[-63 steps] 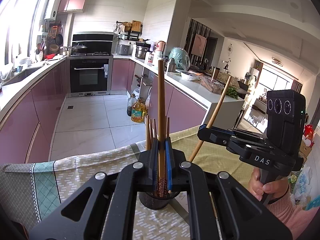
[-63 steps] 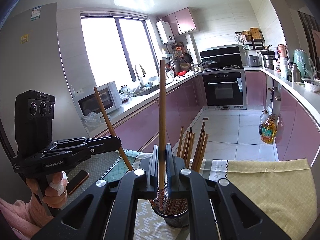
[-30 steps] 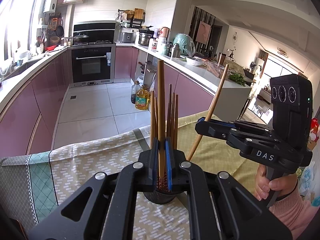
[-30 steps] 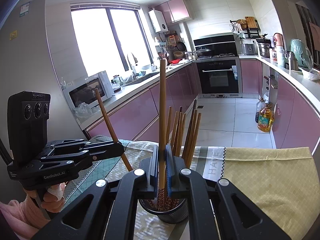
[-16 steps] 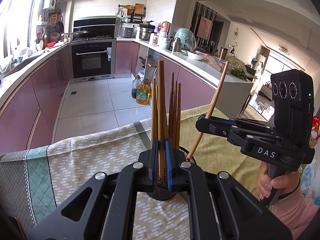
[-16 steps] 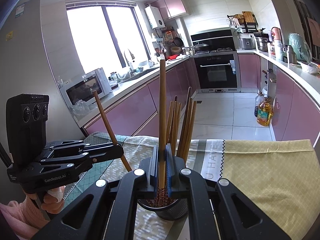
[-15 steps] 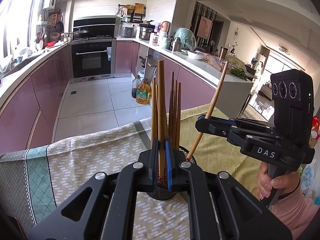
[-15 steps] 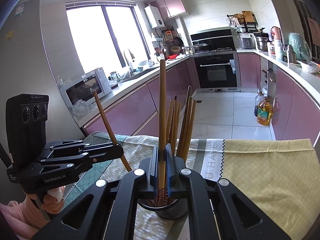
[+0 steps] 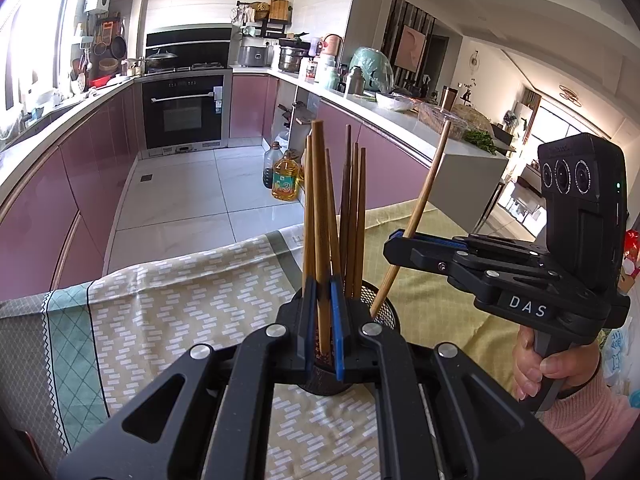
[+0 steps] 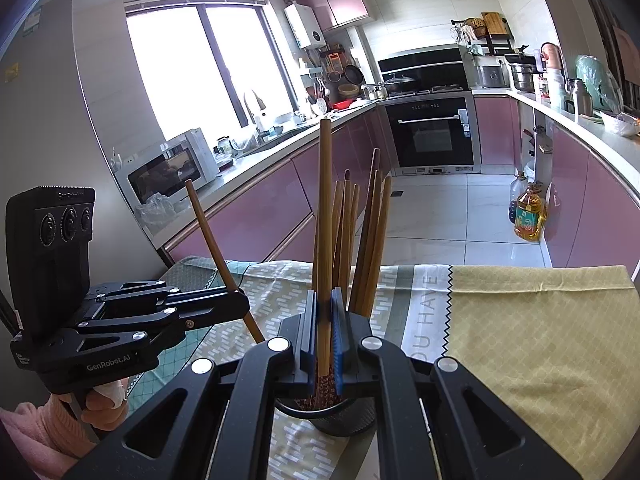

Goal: Organize utensils
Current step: 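Open both tools to release the chopsticks and withdraw from the cup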

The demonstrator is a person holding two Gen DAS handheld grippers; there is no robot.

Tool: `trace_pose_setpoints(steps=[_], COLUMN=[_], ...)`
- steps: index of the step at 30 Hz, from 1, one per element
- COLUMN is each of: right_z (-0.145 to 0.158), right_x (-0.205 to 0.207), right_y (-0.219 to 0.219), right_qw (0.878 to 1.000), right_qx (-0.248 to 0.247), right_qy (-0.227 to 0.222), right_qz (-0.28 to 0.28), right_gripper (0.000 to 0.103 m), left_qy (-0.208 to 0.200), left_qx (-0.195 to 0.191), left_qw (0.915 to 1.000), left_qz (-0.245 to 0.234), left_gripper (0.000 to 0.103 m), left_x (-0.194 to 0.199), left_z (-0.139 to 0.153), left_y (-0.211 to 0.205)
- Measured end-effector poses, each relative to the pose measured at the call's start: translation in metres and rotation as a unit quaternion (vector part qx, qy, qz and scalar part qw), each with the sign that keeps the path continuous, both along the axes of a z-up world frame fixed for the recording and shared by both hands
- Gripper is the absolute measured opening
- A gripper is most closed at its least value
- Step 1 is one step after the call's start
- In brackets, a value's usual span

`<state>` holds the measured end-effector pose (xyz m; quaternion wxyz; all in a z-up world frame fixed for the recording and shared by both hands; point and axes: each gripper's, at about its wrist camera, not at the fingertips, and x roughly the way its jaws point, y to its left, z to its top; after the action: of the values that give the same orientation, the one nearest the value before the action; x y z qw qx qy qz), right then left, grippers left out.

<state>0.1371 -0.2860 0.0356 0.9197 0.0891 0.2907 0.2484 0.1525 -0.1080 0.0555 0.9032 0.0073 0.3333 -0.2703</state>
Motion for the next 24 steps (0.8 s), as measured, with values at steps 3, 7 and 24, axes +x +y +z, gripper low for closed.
trace_pose_setpoints(steps=[3,7,24], right_z=[-0.002,-0.006,-0.012], right_x=[0.001,0.003,0.012], right_y=[0.002,0.003,0.004], right_qw=[1.0,1.0,1.0], right_qx=[-0.002,-0.002,-0.001], right_qy=[0.005,0.009,0.019], right_qz=[-0.003,-0.002,-0.005], right_gripper=[0.006,0.006,0.006], left_qy=[-0.001,-0.003,0.0], left_qx=[0.001,0.004,0.008], left_qw=[1.0,1.0,0.9999], left_qz=[0.001,0.002,0.009], left_gripper=[0.008,0.008,0.008], left_x=[0.001,0.003,0.013], left_z=[0.0,-0.001,-0.01], left_y=[0.0,-0.001,-0.005])
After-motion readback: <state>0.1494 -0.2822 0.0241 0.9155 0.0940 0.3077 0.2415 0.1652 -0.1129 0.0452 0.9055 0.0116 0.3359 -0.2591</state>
